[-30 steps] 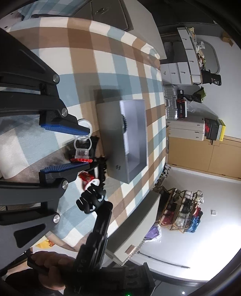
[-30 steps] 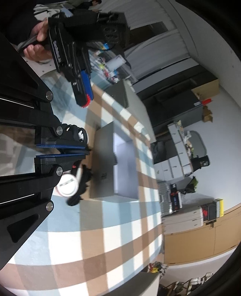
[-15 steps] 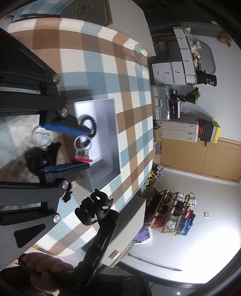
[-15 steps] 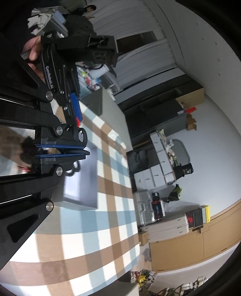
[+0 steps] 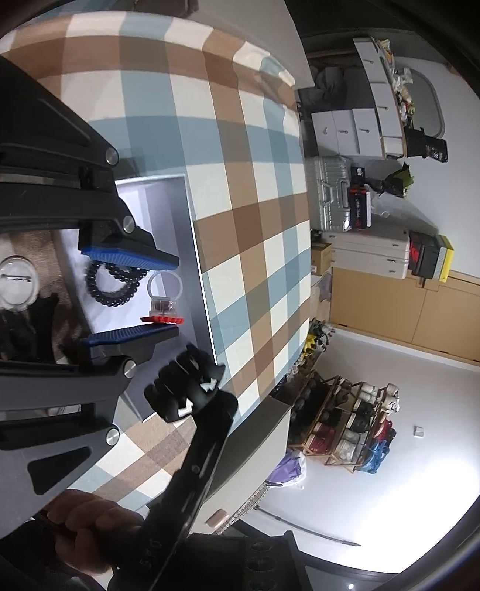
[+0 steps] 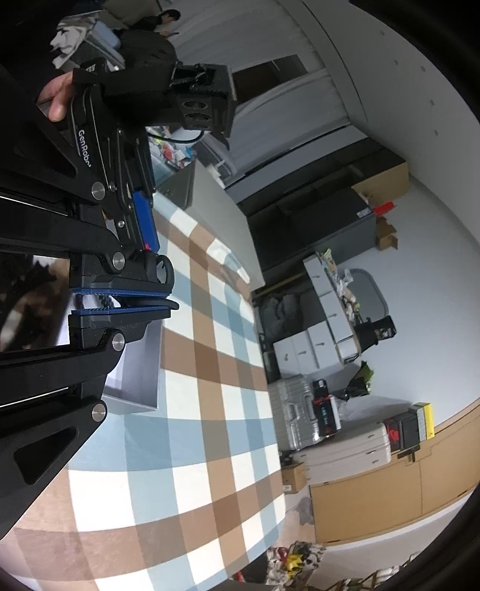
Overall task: Organize jewelry
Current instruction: 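Carry both items into the grey box and open both grippers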
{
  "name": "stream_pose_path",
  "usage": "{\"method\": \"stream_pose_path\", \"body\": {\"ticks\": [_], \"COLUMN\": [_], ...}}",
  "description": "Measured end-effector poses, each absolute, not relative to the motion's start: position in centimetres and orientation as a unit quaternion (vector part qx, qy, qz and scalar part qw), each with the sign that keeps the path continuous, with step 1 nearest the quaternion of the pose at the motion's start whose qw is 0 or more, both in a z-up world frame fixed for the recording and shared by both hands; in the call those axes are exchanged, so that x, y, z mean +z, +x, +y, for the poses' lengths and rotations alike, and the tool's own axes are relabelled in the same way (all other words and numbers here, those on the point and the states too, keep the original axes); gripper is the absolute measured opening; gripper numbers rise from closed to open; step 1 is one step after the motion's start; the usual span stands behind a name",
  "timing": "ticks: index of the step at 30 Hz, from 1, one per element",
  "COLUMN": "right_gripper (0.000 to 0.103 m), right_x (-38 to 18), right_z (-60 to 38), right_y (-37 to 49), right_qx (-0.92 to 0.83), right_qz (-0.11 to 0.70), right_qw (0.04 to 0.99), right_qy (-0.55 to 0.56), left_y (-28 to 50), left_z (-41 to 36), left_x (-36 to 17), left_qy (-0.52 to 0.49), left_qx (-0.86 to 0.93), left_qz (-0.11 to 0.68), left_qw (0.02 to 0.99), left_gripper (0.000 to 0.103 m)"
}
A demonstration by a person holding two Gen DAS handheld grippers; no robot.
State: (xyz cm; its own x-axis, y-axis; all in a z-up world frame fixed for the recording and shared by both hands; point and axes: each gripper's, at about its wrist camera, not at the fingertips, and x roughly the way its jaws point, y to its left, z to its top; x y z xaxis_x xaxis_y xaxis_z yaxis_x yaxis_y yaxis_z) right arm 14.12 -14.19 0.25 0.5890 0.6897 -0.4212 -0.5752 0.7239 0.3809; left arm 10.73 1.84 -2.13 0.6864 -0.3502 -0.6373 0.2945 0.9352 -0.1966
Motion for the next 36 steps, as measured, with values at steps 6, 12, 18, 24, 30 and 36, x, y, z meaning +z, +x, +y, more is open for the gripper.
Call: {"method": "stream_pose_path", "body": {"ticks": [6,12,18,24,30,36], "right_gripper": [0.004,0.004,0.004,0.004,0.007,0.024], "right_x": [-1.2,-2.0,-2.3,-2.8,-2.9,-3.1], "right_z": [-13.9,-13.9,-13.6,-13.2,-13.0,-13.6], "right_y": [15.7,16.6,17.1,17.6,17.8,18.0], "right_qx": [0.351,0.347,0.343,0.34,0.339,0.331], "right_qz": [0.295,0.306,0.313,0.321,0.325,0.331], "right_qw": [0.883,0.88,0.88,0.878,0.877,0.876], "right_qy": [0.099,0.103,0.102,0.102,0.1,0.115], "left_y": [12.0,12.7,13.0,13.2,13.1,12.8], "left_z": [1.6,1.7,1.9,2.4,2.4,2.0], "left_x": [-2.8,-3.3,-3.6,-3.9,-4.0,-3.9], "left_qy": [-0.042,-0.046,-0.049,-0.058,-0.055,-0.042], "left_qx": [-0.182,-0.182,-0.184,-0.188,-0.186,-0.177], "left_qz": [0.369,0.377,0.384,0.387,0.39,0.396], "left_qw": [0.911,0.907,0.903,0.901,0.9,0.9], "left_gripper": [0.024,0.023,0.024,0.024,0.024,0.051]}}
